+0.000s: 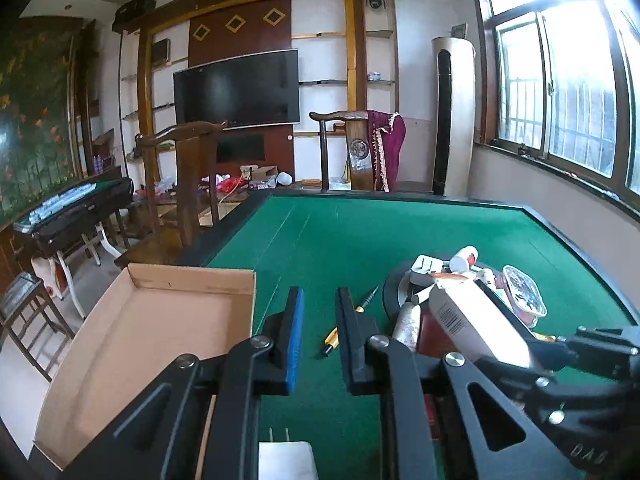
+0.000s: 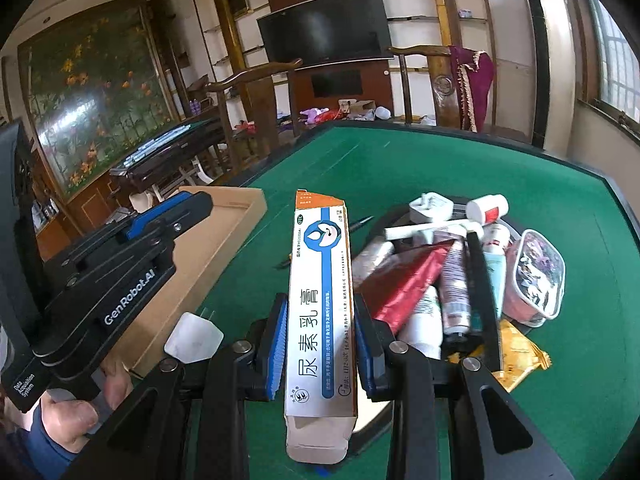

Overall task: Organize objects
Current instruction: 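Carry the white charger and toothpaste box over the cardboard box with both tools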

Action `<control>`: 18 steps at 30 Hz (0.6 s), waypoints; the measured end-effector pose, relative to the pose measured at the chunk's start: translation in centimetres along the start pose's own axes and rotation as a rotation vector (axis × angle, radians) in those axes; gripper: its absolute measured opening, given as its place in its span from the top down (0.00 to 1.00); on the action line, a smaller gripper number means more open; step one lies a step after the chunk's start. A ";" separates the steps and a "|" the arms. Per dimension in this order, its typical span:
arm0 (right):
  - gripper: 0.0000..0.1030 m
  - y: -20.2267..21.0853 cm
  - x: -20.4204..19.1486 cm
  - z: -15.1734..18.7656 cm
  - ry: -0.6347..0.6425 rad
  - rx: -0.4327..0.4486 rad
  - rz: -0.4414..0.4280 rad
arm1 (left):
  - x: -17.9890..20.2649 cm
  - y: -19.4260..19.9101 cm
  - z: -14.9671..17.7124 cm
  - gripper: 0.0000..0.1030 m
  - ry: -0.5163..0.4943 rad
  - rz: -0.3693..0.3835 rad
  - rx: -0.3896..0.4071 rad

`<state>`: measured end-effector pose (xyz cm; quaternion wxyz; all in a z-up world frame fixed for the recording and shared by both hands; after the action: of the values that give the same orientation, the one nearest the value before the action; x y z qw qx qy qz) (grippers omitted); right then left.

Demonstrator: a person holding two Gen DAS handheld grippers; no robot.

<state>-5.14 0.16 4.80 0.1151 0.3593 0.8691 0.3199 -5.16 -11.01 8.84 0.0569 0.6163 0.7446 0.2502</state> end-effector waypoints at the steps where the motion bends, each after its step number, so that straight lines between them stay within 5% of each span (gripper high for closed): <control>1: 0.69 0.0 -0.2 -0.1 0.002 0.001 0.006 | -0.3 -0.1 0.0 0.85 0.010 0.003 -0.009; 4: 0.69 0.2 -0.2 -0.3 0.000 0.004 0.026 | -1.0 -1.0 0.0 0.85 0.046 0.055 -0.090; 11: 0.69 -0.5 1.1 2.0 -0.080 0.006 -0.004 | -4.8 -5.4 0.9 0.82 0.253 0.236 -0.465; 18: 0.70 -0.2 1.8 2.3 -0.080 0.018 -0.038 | -3.5 -3.8 3.5 0.58 0.080 0.091 -0.558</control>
<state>-5.60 2.38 2.95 0.1527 0.3562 0.8733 0.2953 -6.29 -13.71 3.32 0.1837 0.5991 0.6202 0.4720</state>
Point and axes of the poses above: each gripper's, at about its wrist camera, not at the fingertips, and y roughly against the way its jaws point, x to its right, z to its underside, the point moved 3 cm from there along -y, roughly the way its jaws point, and after that the axes turned 15 degrees about y, right-handed, at the moved point
